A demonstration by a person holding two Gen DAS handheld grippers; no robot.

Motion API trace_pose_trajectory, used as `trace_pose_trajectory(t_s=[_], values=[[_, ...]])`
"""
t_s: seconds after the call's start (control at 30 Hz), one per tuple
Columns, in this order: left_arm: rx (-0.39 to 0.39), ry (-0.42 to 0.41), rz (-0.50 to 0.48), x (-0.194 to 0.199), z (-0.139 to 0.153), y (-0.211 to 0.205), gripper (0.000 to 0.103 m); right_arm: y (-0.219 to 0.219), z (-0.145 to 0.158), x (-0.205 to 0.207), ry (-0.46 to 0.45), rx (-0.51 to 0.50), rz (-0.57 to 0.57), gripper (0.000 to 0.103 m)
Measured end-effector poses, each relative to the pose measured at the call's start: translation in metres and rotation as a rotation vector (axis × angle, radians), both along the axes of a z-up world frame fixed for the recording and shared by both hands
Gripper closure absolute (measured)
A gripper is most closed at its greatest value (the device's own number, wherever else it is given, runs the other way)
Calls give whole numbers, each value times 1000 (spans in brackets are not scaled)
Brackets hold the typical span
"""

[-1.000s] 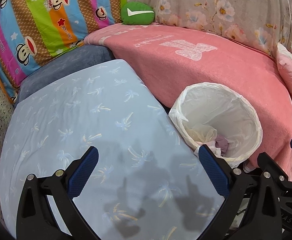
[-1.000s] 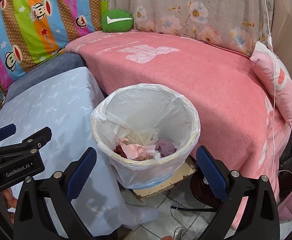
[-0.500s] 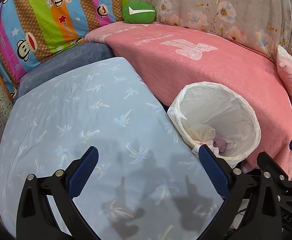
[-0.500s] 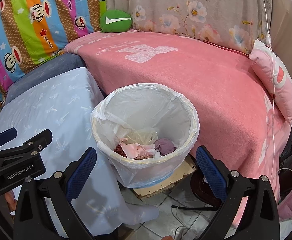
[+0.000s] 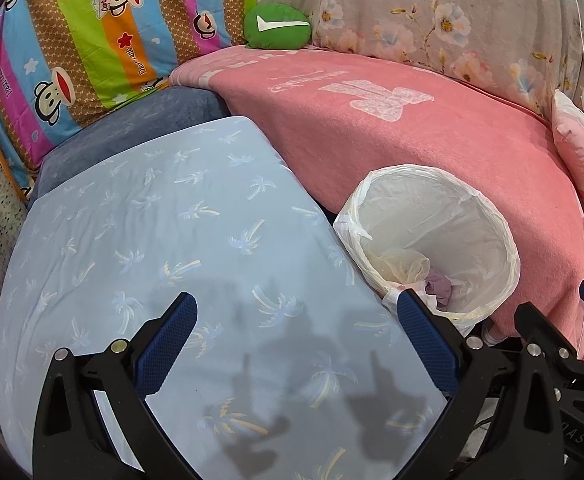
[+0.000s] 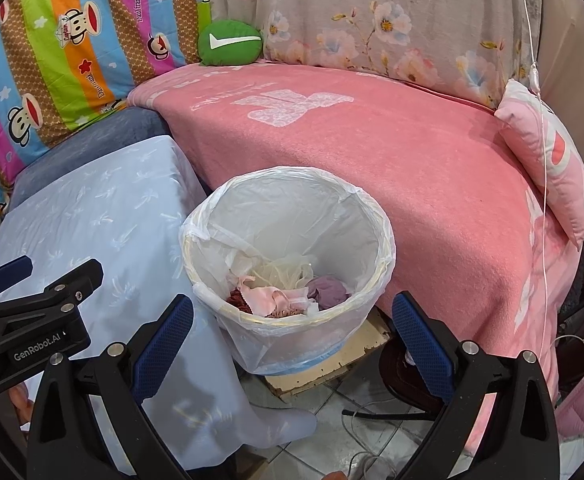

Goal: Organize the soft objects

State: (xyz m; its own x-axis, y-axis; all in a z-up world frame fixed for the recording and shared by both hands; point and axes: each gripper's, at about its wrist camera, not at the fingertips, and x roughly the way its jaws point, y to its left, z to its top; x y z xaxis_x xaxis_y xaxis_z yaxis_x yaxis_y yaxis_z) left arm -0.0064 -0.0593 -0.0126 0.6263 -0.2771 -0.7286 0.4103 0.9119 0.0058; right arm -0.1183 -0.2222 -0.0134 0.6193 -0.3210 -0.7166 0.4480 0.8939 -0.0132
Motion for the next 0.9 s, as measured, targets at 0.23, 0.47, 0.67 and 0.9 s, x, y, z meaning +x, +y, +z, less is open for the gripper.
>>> trace_pose_trajectory(t_s=[0.23,0.47,0.67,0.9], values=[[2,-3,0,0,0,0,7,0,0,-1,2,-1,-2,6],[2,-3,0,-1,1,-1,7,-1,0,-1,1,-1,-2,6],[7,-7,-2,-2,3,-2,7,-1,0,0,1,-1,-2,6],[7,-7,-2,-2,3,-2,7,-1,0,0,1,-2,-2,6]])
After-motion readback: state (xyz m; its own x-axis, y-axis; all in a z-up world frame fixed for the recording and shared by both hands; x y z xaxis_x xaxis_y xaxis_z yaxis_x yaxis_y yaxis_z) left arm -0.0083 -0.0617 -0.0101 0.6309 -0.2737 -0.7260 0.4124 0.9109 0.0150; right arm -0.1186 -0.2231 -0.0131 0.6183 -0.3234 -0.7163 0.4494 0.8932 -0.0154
